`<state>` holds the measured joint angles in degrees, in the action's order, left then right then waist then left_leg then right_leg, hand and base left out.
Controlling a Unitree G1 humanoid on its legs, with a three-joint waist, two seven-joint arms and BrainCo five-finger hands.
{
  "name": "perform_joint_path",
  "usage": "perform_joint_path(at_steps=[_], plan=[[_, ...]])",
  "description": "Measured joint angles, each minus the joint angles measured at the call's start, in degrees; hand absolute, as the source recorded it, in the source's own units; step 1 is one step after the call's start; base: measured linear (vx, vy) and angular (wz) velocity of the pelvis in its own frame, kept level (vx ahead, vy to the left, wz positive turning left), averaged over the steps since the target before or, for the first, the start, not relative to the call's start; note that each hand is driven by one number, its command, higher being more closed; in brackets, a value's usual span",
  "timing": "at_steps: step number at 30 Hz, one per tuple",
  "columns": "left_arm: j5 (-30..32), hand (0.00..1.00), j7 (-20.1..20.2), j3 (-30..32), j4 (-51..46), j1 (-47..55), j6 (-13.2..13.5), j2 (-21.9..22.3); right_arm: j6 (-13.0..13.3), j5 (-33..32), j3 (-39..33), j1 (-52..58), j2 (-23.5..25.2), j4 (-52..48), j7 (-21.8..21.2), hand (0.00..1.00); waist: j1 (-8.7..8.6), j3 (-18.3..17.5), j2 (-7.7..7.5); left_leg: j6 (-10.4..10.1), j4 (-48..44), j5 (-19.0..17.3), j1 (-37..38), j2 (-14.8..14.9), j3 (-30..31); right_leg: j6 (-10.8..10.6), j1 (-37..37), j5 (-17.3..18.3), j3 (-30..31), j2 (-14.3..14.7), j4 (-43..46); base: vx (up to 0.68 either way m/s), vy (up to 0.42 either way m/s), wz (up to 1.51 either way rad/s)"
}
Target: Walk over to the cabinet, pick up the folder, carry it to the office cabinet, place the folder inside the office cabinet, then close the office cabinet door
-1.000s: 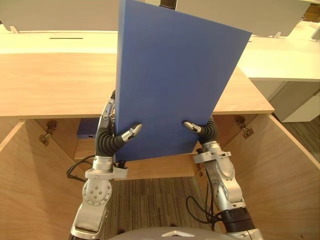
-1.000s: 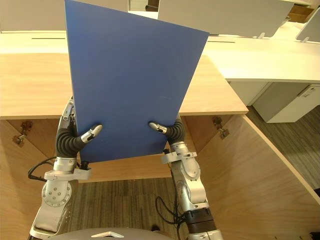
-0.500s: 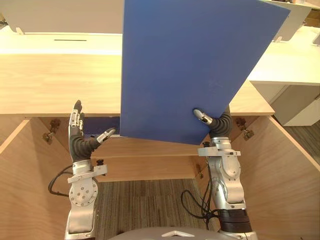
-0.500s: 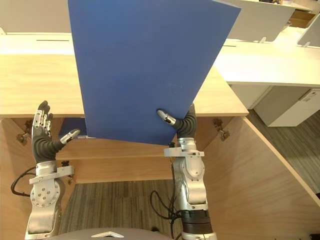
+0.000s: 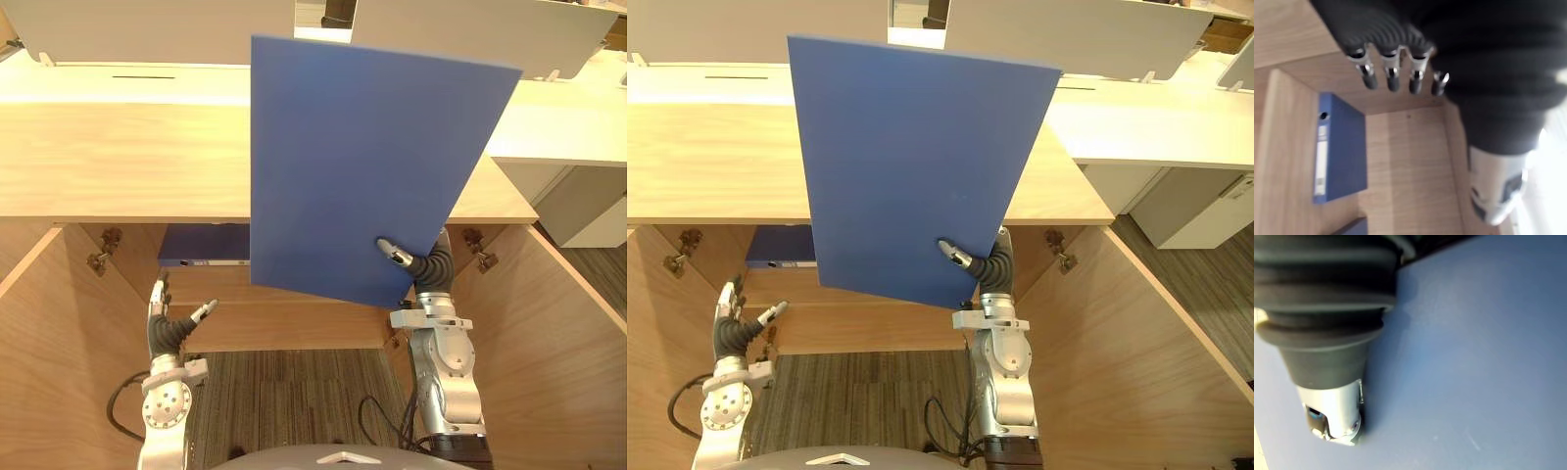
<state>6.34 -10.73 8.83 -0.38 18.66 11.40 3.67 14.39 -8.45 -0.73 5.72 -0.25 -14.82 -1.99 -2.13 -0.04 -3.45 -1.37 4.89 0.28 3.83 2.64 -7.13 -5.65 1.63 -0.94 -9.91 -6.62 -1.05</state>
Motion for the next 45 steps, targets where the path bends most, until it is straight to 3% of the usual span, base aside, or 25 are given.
perform_joint_path(at_steps=[9,14,16,18,20,24,31,35,45], plan=[[-6.27,0.00,0.61,4.56,13.74,0.83,-3.25,0.37,-1.92,4.92,3.07,3.35,-0.74,4.61,0.11,1.00,0.13,0.03,-0.18,0.01,-0.02,0.26,-1.73,0.00,0.04,0.03,-1.75,-0.08,-0.02,-0.02,0.09,0.00,0.000,0.00],[-6.16,0.00,-0.27,5.97,19.97,-1.42,-3.50,-0.53,-2.27,7.51,6.41,1.93,-2.55,5.26,1.53,1.00,0.38,4.35,0.14,-0.05,-0.45,0.89,-4.16,0.04,0.16,0.23,-5.21,0.01,-0.07,-0.56,3.55,-0.07,0.002,0.02],[-5.97,0.00,-0.34,5.71,22.04,-4.65,-3.50,-1.81,-2.19,9.37,7.62,-1.21,-2.90,5.82,2.57,1.00,0.22,8.13,-0.08,0.25,-6.51,-0.39,-9.49,0.18,0.16,0.75,-9.96,0.34,-0.09,-1.31,7.89,-0.13,0.020,0.11],[-5.36,0.00,-0.38,5.45,23.71,-8.37,-3.50,-3.19,-2.27,11.78,9.89,-6.14,-4.51,7.08,4.18,1.00,0.70,13.57,0.83,0.70,-19.60,-4.89,-18.59,1.17,0.27,1.51,-16.23,1.76,0.01,-1.86,14.83,-0.26,0.017,0.01],[-4.67,0.00,-0.54,4.41,23.72,-9.56,-3.47,-3.75,-2.26,14.37,13.20,-7.87,-6.11,6.58,5.56,1.00,1.49,16.08,2.08,0.89,-30.27,-9.38,-26.61,2.48,0.43,1.22,-22.88,5.53,0.05,-2.33,22.86,-0.28,0.053,-0.07],[-3.17,0.00,-0.48,3.13,23.98,-9.78,-3.48,-3.66,-2.27,18.78,17.64,-8.17,-7.72,4.58,6.30,1.00,2.16,17.15,3.29,0.49,-40.18,-14.00,-34.99,4.76,-0.68,1.18,-31.26,10.30,0.59,-3.16,32.41,-0.17,0.051,-0.02],[-1.71,0.00,-0.54,2.20,24.27,-12.05,-3.50,-3.62,-1.78,21.86,20.76,-13.24,-10.32,-0.86,7.08,1.00,3.52,19.34,4.07,0.48,-55.11,-18.41,-49.52,8.91,-2.14,1.69,-46.80,14.01,2.90,-3.27,46.93,-0.09,0.007,-0.14],[-1.76,0.00,-0.64,1.08,23.46,-14.90,-3.46,-3.89,-1.81,20.73,20.27,-15.41,-11.45,-0.87,7.53,1.00,3.87,21.28,4.56,0.69,-61.41,-20.23,-55.81,9.18,-0.73,1.80,-52.83,16.73,3.06,-4.14,54.22,-0.05,-0.015,0.08],[-4.06,0.00,-0.46,0.00,17.68,-17.73,-2.53,-4.40,-1.87,1.47,11.88,-20.90,-11.22,-0.20,7.64,1.00,5.44,25.98,4.78,-0.03,-70.00,-22.19,-67.34,10.09,1.45,3.01,-64.82,20.44,3.57,-4.45,64.83,-0.05,-0.076,0.02]])
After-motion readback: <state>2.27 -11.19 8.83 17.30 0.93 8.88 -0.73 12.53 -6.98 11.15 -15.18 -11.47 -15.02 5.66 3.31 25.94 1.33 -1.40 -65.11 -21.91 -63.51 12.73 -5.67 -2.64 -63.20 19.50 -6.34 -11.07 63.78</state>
